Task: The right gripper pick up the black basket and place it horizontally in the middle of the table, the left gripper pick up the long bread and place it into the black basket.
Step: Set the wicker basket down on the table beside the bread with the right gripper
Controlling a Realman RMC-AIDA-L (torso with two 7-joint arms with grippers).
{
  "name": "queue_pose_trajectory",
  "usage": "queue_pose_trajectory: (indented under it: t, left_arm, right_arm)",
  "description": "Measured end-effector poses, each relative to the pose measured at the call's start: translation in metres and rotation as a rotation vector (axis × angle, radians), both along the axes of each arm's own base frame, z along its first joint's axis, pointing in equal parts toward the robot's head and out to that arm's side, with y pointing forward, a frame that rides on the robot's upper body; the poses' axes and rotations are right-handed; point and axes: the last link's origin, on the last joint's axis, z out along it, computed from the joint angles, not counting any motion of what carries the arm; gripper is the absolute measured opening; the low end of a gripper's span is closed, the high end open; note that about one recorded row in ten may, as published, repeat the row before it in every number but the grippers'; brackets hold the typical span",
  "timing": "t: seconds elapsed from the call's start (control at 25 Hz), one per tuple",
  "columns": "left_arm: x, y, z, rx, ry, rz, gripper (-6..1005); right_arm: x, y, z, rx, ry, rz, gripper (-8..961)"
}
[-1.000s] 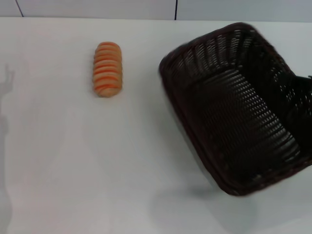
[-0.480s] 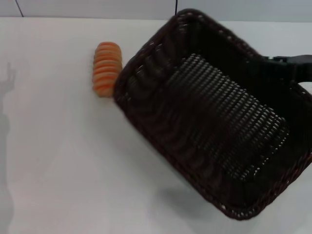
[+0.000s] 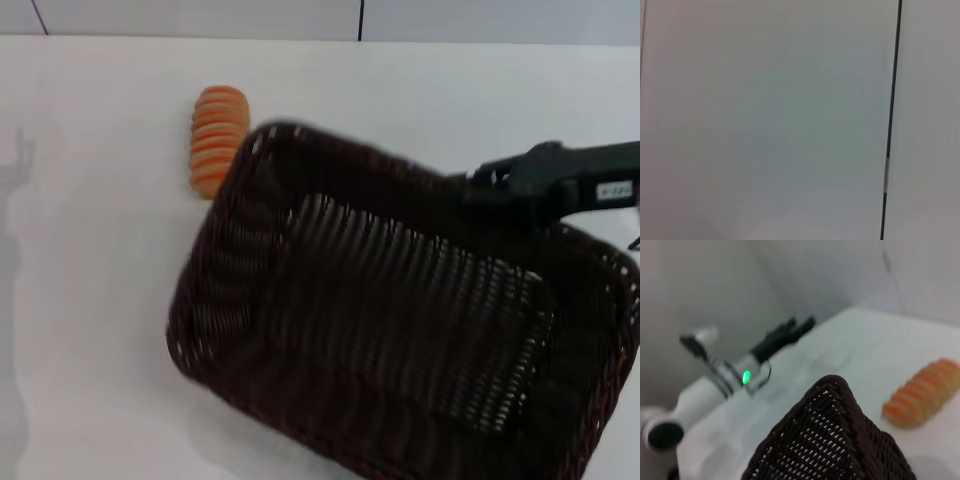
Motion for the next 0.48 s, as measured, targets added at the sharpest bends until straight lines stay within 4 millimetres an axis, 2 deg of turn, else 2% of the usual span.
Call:
queue_pose_trajectory:
  t: [0.12,0.2,0.48]
  left_arm:
    - [0.001,0.001,0.0,0.0,-0.001,-0.002,834]
    - [0.001,0.001,0.0,-0.001,-0.001,-0.002,833]
    - [0.002,0.002,-0.001,-0.004,-0.001,-0.006,833]
  right_arm:
    - [-0.002,0.002,-0.018,-0.067,-0.132,0.043,220]
    - [-0.003,0.005,-0.023,-0.081,-0.18,0.052,220]
    - [-0.015,0.011,-0.032,-0.088,-0.217,0.101,219]
